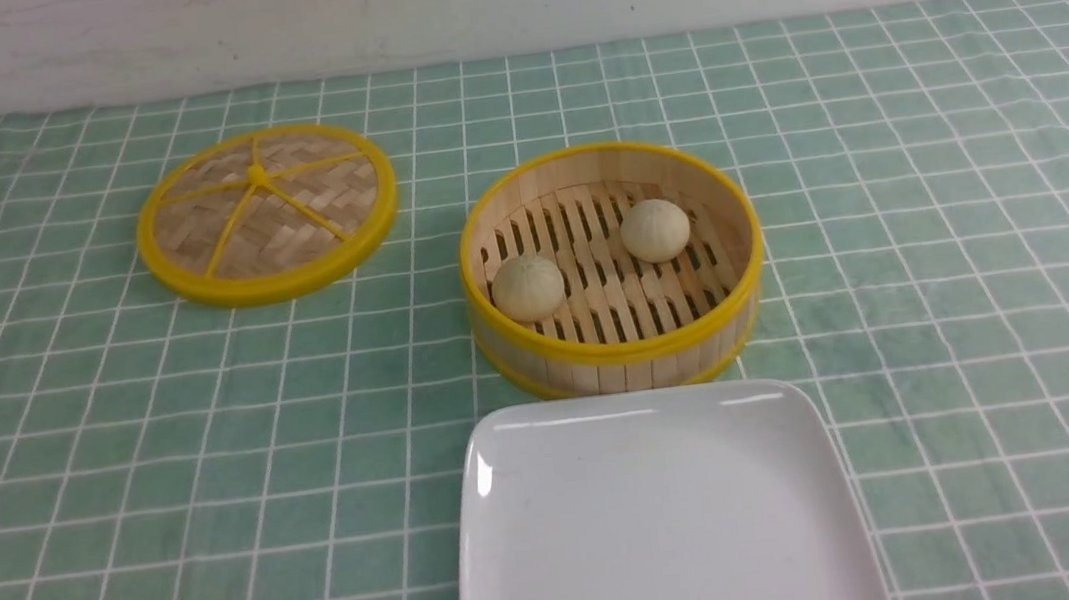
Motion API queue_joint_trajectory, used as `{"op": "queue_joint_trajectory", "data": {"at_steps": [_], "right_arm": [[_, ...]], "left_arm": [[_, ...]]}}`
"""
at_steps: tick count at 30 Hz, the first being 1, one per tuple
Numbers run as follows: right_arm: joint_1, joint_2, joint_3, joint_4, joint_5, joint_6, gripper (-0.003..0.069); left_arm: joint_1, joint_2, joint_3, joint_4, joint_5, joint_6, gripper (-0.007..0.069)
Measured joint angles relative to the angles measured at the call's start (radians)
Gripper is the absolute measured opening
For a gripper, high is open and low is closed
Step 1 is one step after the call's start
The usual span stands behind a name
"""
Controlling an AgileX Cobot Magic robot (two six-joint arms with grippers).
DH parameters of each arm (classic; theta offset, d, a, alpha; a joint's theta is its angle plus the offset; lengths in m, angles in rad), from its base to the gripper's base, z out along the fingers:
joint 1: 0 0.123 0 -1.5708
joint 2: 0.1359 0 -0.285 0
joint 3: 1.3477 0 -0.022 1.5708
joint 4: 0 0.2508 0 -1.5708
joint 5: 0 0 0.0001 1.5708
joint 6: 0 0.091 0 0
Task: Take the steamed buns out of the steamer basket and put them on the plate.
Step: Use the right arm to grab the steamed stuffed bun that is closest to it
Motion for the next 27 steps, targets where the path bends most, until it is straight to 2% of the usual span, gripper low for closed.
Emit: {"op": "queue_joint_trajectory", "data": {"at_steps": [9,19,27], "right_arm": [[0.0,0.0,-0.013,0.05,-0.047,0.0,0.0244],[0.0,0.0,-0.259,0.106,-0.076,0.0,0.0244],[0.0,0.0,-0.295,0.256,-0.091,0.003,0.0244]], "left_arm": [[0.0,0.0,0.0,0.0,0.0,0.0,0.024],[0.0,0.0,0.0,0.0,0.0,0.0,0.024],[0.0,0.0,0.0,0.0,0.0,0.0,0.024]]}}
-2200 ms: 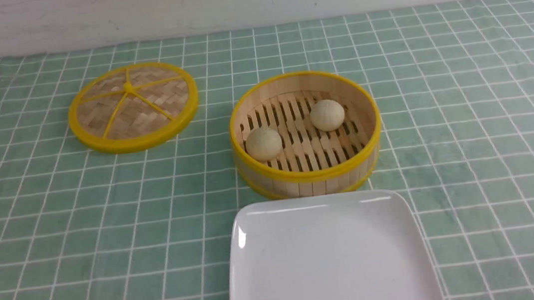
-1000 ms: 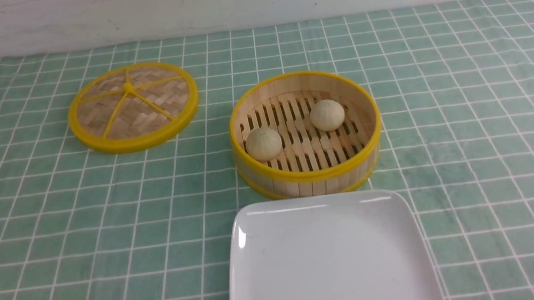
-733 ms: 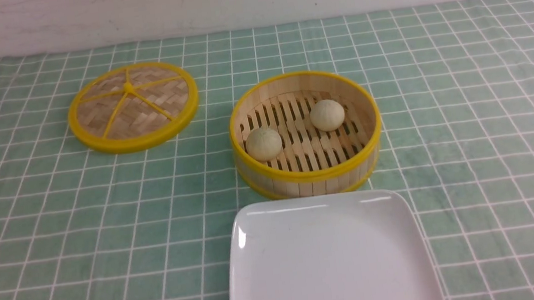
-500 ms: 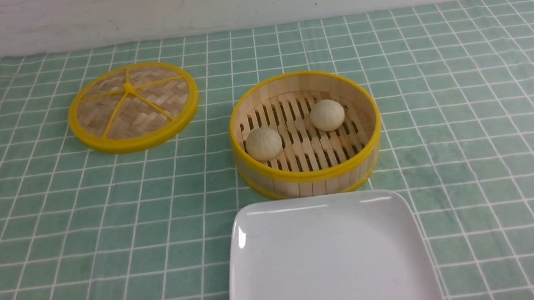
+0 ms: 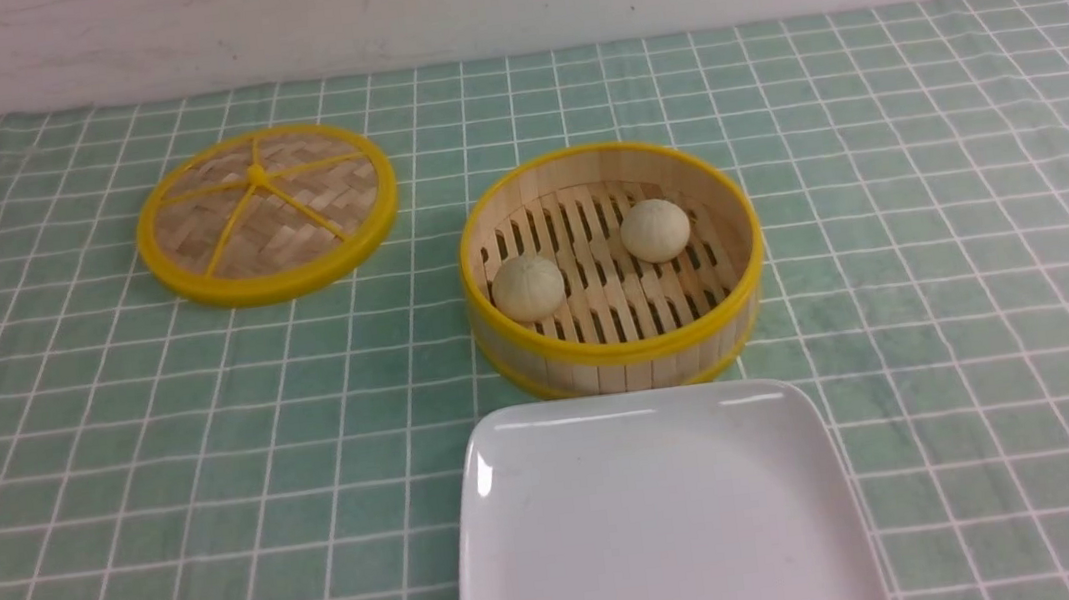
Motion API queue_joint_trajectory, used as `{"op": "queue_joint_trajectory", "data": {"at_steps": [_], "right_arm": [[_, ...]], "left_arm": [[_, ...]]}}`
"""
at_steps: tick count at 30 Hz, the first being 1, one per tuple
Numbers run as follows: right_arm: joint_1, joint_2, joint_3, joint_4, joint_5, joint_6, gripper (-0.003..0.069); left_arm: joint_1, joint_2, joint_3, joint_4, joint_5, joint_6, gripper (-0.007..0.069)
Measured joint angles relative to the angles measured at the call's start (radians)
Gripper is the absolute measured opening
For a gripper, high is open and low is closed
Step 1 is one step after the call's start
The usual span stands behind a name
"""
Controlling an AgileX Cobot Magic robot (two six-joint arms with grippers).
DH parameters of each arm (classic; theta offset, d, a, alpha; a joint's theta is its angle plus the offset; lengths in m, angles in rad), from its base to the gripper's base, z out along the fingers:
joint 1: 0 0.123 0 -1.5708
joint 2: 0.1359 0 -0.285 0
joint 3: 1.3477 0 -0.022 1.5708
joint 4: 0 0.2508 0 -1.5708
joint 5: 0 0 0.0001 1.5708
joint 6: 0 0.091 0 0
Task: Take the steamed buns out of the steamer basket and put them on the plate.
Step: Use the right arm to grab the steamed stuffed bun that is closest to it
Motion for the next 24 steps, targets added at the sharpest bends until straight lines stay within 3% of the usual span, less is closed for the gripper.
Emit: {"op": "queue_joint_trajectory", "data": {"at_steps": [17,24], "right_arm": [[0.0,0.0,0.0,0.044,0.002,0.001,0.0244],[0.0,0.0,0.0,0.052,0.085,0.003,0.0244]], "left_arm": [[0.0,0.0,0.0,0.003,0.0,0.0,0.024],[0.0,0.0,0.0,0.011,-0.005,-0.002,0.024]]}}
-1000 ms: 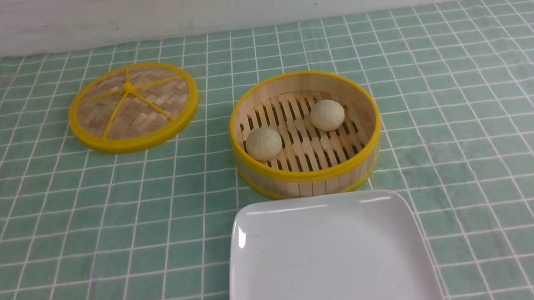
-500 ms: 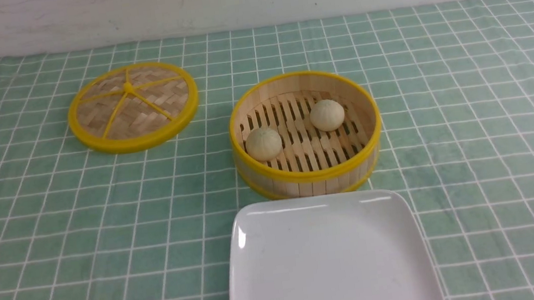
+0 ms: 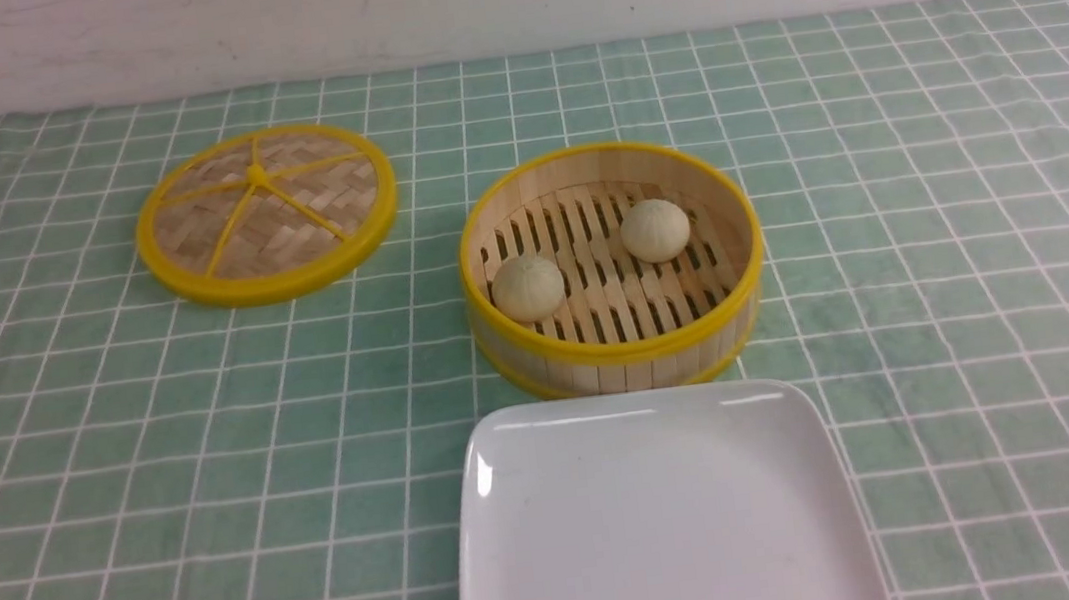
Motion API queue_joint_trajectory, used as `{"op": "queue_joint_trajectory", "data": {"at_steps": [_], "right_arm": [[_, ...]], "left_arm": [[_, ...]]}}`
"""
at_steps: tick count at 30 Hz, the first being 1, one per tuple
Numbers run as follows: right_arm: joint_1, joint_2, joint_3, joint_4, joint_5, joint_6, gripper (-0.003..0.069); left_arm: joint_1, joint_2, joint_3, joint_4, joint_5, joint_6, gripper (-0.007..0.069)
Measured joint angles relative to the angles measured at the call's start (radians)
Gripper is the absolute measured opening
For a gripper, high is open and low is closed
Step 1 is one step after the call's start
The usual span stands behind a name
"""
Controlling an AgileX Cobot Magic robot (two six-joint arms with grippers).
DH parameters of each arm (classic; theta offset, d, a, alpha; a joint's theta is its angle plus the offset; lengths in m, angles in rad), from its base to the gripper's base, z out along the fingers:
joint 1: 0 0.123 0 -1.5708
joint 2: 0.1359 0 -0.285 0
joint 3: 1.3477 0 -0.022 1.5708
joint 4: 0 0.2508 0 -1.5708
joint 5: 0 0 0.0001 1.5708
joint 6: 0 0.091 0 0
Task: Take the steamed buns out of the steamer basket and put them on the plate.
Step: Use the right arm to grab the steamed stuffed bun that is closest to it
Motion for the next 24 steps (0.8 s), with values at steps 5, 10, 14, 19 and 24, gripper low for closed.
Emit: {"op": "queue_joint_trajectory", "data": {"at_steps": [5,10,14,19,24], "right_arm": [[0.0,0.0,-0.004,0.032,0.039,-0.005,0.0244],[0.0,0.01,-0.065,0.076,0.089,-0.102,0.0244],[0.0,0.108,-0.151,0.102,0.163,-0.25,0.0244],[0.0,0.235,-0.225,0.148,0.196,-0.303,0.0244],[0.0,0.447,-0.364,0.179,0.22,-0.355,0.0244]], "left_arm": [[0.0,0.0,0.004,-0.135,-0.062,-0.092,0.024],[0.0,0.0,0.005,-0.313,-0.239,-0.201,0.024],[0.0,0.0,0.005,-0.425,-0.347,-0.267,0.024],[0.0,0.0,0.005,-0.481,-0.376,-0.28,0.024],[0.0,0.0,0.005,-0.49,-0.319,-0.282,0.024]]}}
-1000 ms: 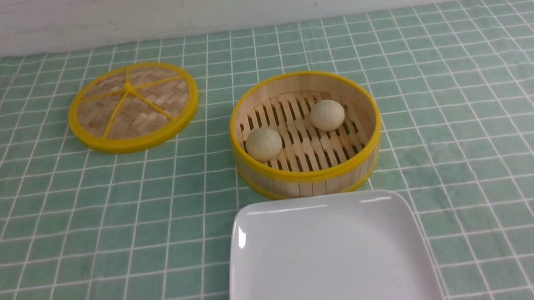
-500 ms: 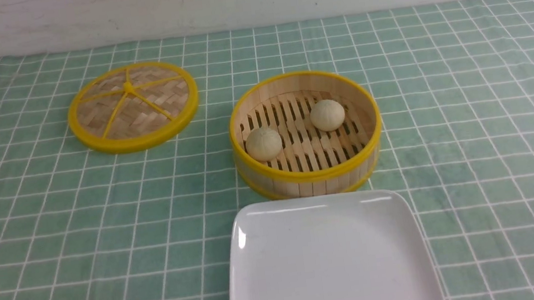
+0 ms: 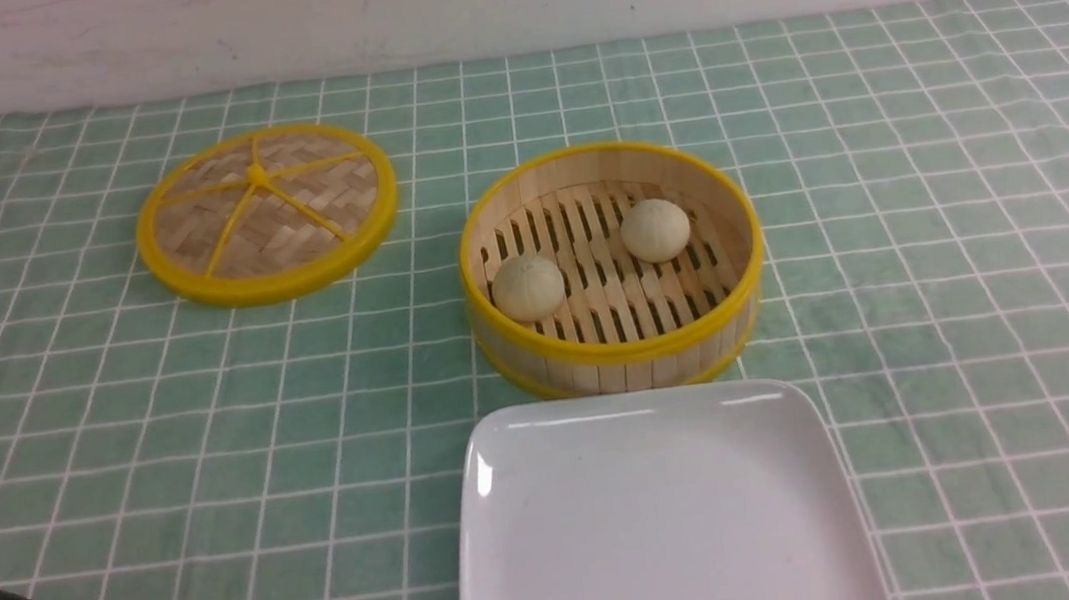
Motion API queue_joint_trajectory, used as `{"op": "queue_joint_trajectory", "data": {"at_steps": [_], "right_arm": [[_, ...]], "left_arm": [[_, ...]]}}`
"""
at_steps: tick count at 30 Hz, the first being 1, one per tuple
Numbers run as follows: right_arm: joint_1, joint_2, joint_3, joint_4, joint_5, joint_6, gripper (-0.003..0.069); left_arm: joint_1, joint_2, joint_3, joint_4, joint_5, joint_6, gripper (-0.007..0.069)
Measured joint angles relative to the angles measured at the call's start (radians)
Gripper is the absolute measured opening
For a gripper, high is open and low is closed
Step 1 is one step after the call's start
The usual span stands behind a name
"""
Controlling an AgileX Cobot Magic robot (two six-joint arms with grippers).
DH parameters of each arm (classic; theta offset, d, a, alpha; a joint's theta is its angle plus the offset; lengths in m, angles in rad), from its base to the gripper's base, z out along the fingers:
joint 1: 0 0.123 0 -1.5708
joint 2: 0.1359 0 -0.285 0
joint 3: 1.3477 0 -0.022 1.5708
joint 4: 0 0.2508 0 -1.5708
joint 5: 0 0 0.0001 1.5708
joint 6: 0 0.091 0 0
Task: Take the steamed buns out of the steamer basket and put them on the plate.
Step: Use the right arm to grab the steamed stuffed bun that is closest to it
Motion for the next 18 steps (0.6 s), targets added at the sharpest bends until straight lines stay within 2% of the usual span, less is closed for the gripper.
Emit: {"op": "queue_joint_trajectory", "data": {"at_steps": [4,12,18], "right_arm": [[0.0,0.182,-0.132,0.0,0.069,-0.073,0.0244],[0.0,0.507,-0.37,0.0,0.217,-0.087,0.0244],[0.0,0.689,-0.488,0.014,0.273,-0.163,0.0257]], "left_arm": [[0.0,0.0,-0.002,-0.005,0.029,0.0,0.024],[0.0,0.0,-0.062,-0.068,0.066,-0.008,0.0245],[0.0,0.006,-0.176,-0.075,0.21,0.132,0.0321]]}}
